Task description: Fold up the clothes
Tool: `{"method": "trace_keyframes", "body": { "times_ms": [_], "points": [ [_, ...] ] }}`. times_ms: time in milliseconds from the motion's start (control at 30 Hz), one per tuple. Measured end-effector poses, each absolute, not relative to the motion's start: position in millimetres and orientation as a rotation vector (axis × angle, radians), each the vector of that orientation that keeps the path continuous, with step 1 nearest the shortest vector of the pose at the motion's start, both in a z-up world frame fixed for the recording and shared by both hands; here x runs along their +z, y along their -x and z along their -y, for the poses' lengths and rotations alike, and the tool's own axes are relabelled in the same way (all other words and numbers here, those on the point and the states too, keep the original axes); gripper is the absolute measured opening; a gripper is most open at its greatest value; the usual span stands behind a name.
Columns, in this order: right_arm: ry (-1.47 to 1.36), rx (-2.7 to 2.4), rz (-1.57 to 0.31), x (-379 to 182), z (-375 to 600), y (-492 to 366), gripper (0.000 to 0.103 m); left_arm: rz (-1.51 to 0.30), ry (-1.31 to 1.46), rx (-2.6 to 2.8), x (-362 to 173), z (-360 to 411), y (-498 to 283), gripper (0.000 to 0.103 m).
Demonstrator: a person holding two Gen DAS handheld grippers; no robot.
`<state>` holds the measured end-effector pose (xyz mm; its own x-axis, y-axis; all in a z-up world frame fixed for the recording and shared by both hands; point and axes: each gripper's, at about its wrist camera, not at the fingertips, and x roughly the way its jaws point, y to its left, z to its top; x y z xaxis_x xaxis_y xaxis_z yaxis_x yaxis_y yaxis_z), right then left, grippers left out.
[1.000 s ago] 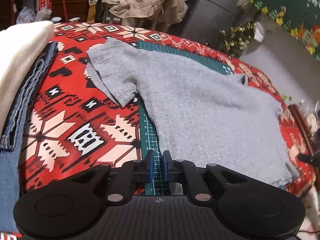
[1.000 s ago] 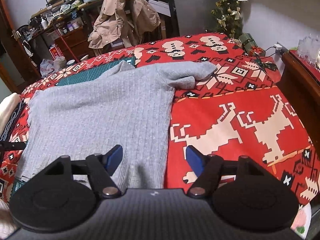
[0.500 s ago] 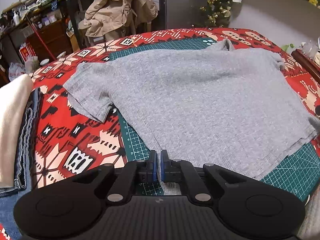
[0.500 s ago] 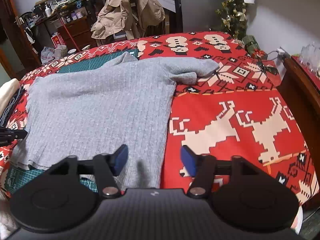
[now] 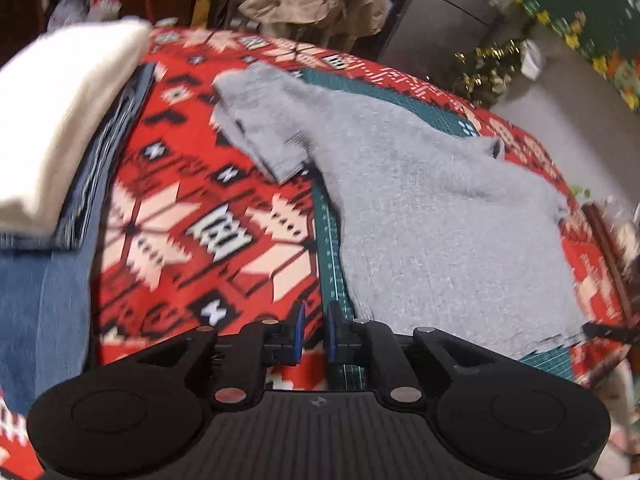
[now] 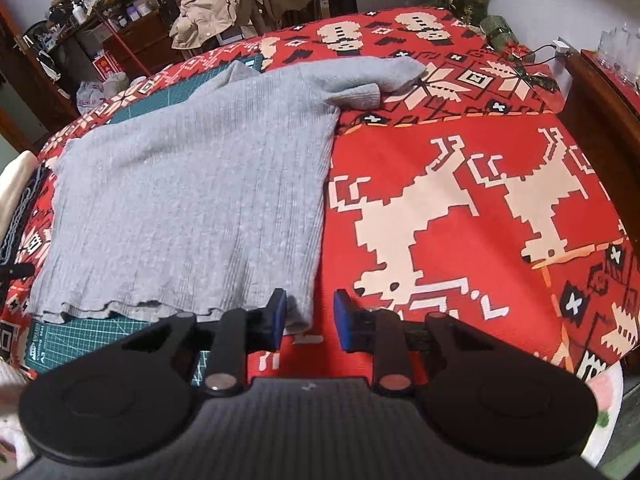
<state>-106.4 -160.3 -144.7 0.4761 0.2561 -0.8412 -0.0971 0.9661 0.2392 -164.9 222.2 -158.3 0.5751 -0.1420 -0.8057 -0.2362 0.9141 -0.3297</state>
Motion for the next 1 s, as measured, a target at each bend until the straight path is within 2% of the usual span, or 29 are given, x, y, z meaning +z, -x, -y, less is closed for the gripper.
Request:
{"method": "trace_keyframes", "body": {
  "times_ms": [200, 433, 500, 600, 633, 667, 700, 733, 1000],
  "points": [
    [-0.152, 0.227, -1.070, -146.9, 153.8, 103.2, 0.029, -0.999, 0.562, -0.005, -159.3, -226.6, 173.8, 0.010],
    [-0.144, 0.228, -1.066, -146.0, 152.2, 104.2, 0.030, -1.053, 0.571, -0.060, -167.4, -214.8, 166.8, 0.011],
    [-0.149, 0.224, -1.061, -145.2, 153.5, 105.4, 0.030, -1.054, 0.583, -0.071, -167.8, -214.5, 166.7, 0.016],
    [-0.155, 0.221, -1.065, -147.4, 154.3, 105.2, 0.030, -1.071, 0.548, -0.064, -169.6, -210.7, 162.9, 0.015],
    [-0.149, 0.228, -1.064, -147.4, 152.9, 105.0, 0.027, -1.074, 0.533, -0.068, -169.4, -208.5, 161.5, 0.015],
    [-0.141, 0.240, -1.068, -147.2, 150.7, 104.2, 0.025, -1.076, 0.509, -0.072, -168.8, -204.6, 160.8, 0.002],
    [-0.132, 0.253, -1.070, -147.0, 148.2, 103.8, 0.012, -1.077, 0.475, -0.073, -167.1, -199.7, 161.0, 0.002],
    [-0.119, 0.261, -1.072, -146.0, 145.8, 103.8, 0.005, -1.078, 0.442, -0.068, -165.1, -196.1, 161.4, 0.002],
    [-0.092, 0.229, -1.071, -116.9, 167.7, 123.4, 0.005, -1.079, 0.452, -0.061, -135.1, -213.6, 195.5, 0.002]
  ]
}}
